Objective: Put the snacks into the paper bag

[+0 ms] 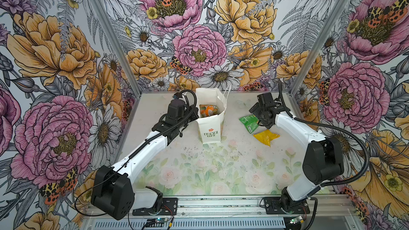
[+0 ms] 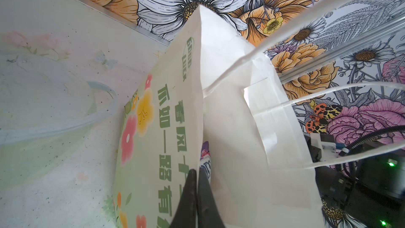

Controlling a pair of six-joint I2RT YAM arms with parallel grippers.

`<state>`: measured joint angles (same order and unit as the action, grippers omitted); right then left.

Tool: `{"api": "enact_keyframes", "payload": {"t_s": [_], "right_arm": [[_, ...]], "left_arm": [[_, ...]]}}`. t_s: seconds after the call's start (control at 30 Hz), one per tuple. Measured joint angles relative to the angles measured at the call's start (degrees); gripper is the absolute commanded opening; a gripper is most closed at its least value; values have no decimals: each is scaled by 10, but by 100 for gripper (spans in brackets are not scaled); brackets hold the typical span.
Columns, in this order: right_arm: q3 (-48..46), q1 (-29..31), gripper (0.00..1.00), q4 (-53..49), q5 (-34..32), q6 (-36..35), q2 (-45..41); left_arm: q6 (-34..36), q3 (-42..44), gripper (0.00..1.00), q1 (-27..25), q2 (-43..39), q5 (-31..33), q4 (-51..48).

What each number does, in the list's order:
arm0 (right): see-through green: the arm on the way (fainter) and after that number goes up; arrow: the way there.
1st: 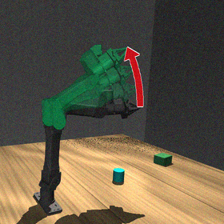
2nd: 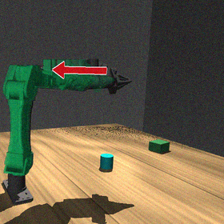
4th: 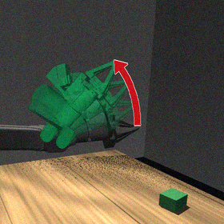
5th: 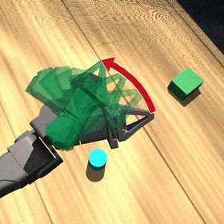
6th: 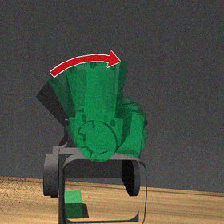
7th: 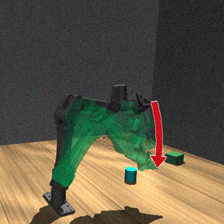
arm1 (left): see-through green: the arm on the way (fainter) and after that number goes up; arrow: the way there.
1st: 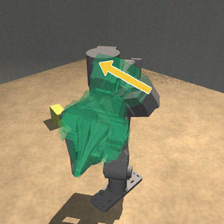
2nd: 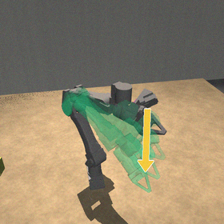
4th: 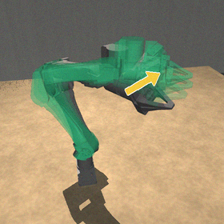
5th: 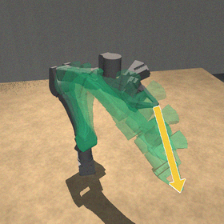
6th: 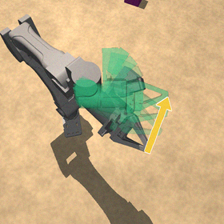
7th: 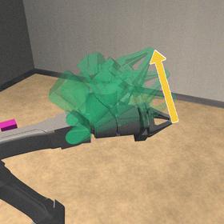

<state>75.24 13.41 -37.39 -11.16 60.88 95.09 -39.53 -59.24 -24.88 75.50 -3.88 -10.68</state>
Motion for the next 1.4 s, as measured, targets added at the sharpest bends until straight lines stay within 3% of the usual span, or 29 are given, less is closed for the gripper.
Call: {"api": "enact_keyframes", "payload": {"t_s": [1.4], "right_arm": [[80,-31,100,6,54,2,172]], "left_arm": [[0,0,0,2,0,0,0]]}}
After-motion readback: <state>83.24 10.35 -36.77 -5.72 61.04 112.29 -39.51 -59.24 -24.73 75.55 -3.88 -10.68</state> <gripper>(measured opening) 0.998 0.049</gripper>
